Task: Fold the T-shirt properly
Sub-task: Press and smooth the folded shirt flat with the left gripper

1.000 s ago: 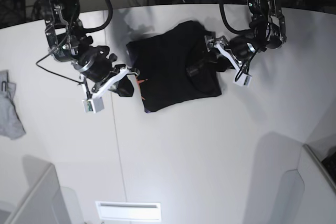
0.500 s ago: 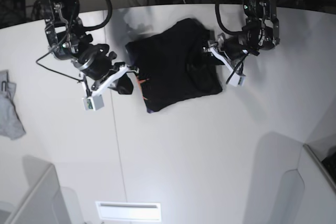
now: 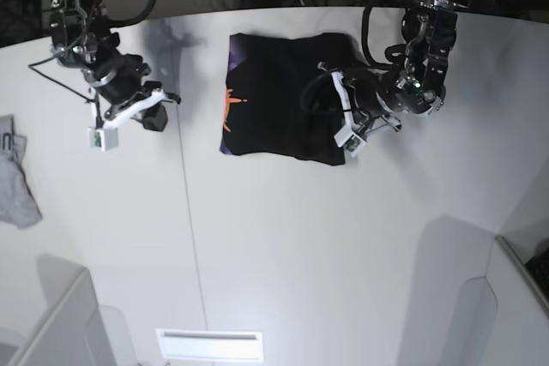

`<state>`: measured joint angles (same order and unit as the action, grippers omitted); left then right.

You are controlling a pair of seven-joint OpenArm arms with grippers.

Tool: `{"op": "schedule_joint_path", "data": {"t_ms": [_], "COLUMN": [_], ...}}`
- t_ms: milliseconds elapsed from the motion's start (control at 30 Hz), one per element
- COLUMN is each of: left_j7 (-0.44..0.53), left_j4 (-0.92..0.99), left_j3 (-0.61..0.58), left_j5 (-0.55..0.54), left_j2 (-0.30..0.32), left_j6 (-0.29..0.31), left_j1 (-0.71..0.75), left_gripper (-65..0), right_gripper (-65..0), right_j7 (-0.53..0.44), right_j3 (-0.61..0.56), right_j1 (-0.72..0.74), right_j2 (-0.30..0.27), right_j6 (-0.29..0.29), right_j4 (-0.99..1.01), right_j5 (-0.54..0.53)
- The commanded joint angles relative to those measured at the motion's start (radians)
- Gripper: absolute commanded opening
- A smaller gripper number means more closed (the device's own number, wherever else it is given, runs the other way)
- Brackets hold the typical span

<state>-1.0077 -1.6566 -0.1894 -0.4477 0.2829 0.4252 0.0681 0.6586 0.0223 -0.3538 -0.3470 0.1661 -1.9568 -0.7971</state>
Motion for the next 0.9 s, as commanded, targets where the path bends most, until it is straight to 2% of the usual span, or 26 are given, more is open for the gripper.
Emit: {"op": "schedule_joint_path", "data": {"t_ms": [0,167,300,467,667,867], "left_j7": [-0.020,-0.015,-0.012,-0.012,-0.009,0.120], "left_j4": [-0.007,-0.009,-0.007,-0.007,-0.004,0.000], "left_j3": [-0.032,-0.212,-0.378,-0.565,-0.740,-0.924], "left_j5": [0.046,0.105,0.103,0.103,0.105,0.105], "left_j2": [0.017,0.082,0.131,0.140,0.140,0.161], "left_j6": [-0.002,0.002,0.002,0.002,0.002,0.002], "left_j1": [-0.017,-0.089,-0.187,-0.311,-0.434,-0.532], "left_gripper": [-65.0,-65.0,-65.0,-65.0,-65.0,-65.0], "right_gripper": [-65.0,-65.0,-65.0,-65.0,-65.0,-65.0], "right_j7": [-0.015,-0.015,-0.015,-0.016,-0.016,-0.016], "right_j3": [0.021,0.077,0.109,0.117,0.158,0.183], "right_j1": [-0.009,-0.073,-0.123,-0.170,-0.216,-0.236], "right_j2": [-0.010,-0.008,-0.004,0.004,0.070,0.130], "right_j6": [-0.007,-0.007,-0.007,-0.007,-0.007,-0.007], "right_j4": [-0.017,-0.017,-0.017,-0.017,-0.016,-0.014], "right_j5": [-0.005,-0.005,-0.005,-0.005,-0.003,-0.003]}}
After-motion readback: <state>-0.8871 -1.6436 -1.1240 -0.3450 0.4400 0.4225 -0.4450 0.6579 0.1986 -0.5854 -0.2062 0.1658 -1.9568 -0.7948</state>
